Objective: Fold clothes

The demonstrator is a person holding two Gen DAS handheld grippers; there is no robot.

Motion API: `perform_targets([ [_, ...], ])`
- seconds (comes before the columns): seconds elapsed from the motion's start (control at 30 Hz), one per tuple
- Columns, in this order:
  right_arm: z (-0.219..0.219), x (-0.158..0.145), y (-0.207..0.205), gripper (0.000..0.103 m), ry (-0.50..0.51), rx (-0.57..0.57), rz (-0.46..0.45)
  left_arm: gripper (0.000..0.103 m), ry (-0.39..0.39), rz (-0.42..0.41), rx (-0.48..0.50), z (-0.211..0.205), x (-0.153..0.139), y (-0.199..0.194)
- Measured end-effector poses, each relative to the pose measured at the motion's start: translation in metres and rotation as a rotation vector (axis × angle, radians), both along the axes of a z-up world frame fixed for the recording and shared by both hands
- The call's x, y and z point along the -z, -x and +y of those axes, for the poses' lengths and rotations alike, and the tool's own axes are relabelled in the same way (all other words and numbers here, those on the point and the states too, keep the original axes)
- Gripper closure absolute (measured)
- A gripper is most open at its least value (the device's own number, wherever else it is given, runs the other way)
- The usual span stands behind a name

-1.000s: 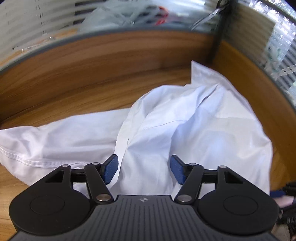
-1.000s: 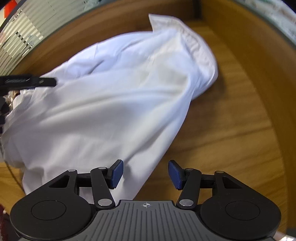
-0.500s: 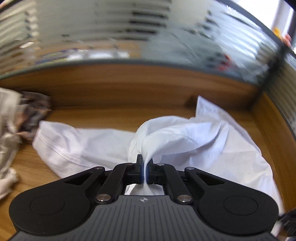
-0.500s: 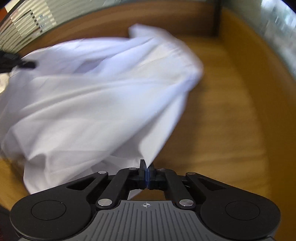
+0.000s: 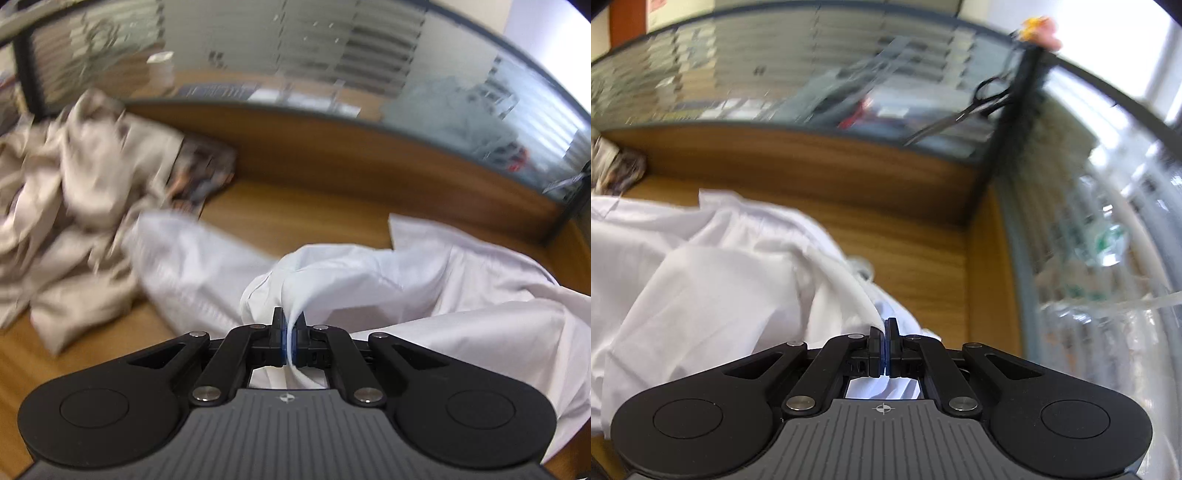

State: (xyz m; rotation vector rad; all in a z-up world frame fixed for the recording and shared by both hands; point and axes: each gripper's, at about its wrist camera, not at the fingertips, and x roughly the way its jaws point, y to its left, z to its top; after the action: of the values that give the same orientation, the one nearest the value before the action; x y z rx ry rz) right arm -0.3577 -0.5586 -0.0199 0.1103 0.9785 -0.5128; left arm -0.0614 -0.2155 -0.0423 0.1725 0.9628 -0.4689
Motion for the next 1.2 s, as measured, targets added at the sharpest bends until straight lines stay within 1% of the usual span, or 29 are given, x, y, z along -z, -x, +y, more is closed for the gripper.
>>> perform_targets([
  [0.13,0.016,0.048,-0.001,0.1,-0.064,-0.015,0.073,0.1,-0.042,0.013,-0.005,0.017,0.022,0.02],
  [0.2,0.021,0.063,0.003,0.099,-0.098,-0.01,0.09,0.095,-0.047,0.014,-0.003,0.022,0.027,0.028],
  [0.23,0.023,0.066,0.005,0.097,-0.106,-0.008,0.09,0.095,-0.043,0.01,-0.001,0.024,0.026,0.03],
  [0.27,0.026,0.067,0.007,0.094,-0.11,-0.006,0.088,0.091,-0.037,0.002,0.003,0.025,0.025,0.031],
  [0.3,0.028,0.065,0.008,0.09,-0.109,-0.007,0.082,0.084,-0.032,-0.008,0.007,0.026,0.023,0.032],
  [0.33,0.03,0.061,0.009,0.086,-0.105,-0.008,0.073,0.08,-0.026,-0.018,0.011,0.027,0.021,0.033],
  [0.37,0.032,0.058,0.01,0.081,-0.101,-0.01,0.064,0.071,-0.021,-0.028,0.018,0.028,0.018,0.033],
  [0.4,0.036,0.052,0.01,0.08,-0.091,-0.013,0.053,0.063,-0.017,-0.037,0.028,0.027,0.016,0.033],
  [0.43,0.039,0.045,0.01,0.08,-0.079,-0.016,0.041,0.061,-0.013,-0.047,0.042,0.025,0.013,0.032],
  [0.5,0.047,0.029,0.008,0.08,-0.056,-0.023,0.014,0.052,-0.008,-0.075,0.079,0.018,0.008,0.031],
  [0.6,0.059,0.006,-0.004,0.077,-0.043,-0.054,-0.045,0.046,0.008,-0.106,0.162,0.005,0.003,0.028],
  [0.67,0.066,-0.006,-0.016,0.075,-0.062,-0.091,-0.084,0.045,0.001,-0.119,0.222,-0.006,0.007,0.024],
  [0.73,0.076,-0.012,-0.034,0.074,-0.096,-0.141,-0.112,0.045,-0.025,-0.118,0.281,-0.018,0.015,0.018],
  [0.9,0.11,-0.008,-0.092,0.074,-0.177,-0.283,-0.146,0.045,-0.118,-0.111,0.37,-0.04,0.043,0.005],
  [0.97,0.125,-0.004,-0.117,0.074,-0.21,-0.338,-0.153,0.045,-0.138,-0.105,0.387,-0.042,0.051,0.001],
  [1.03,0.14,0.003,-0.14,0.074,-0.242,-0.38,-0.154,0.045,-0.137,-0.088,0.392,-0.039,0.055,-0.004],
  [1.13,0.159,0.022,-0.174,0.074,-0.296,-0.426,-0.145,0.045,-0.112,-0.052,0.405,-0.033,0.054,-0.008],
  [1.2,0.168,0.038,-0.193,0.075,-0.355,-0.441,-0.132,0.042,-0.101,-0.034,0.424,-0.032,0.053,-0.007],
])
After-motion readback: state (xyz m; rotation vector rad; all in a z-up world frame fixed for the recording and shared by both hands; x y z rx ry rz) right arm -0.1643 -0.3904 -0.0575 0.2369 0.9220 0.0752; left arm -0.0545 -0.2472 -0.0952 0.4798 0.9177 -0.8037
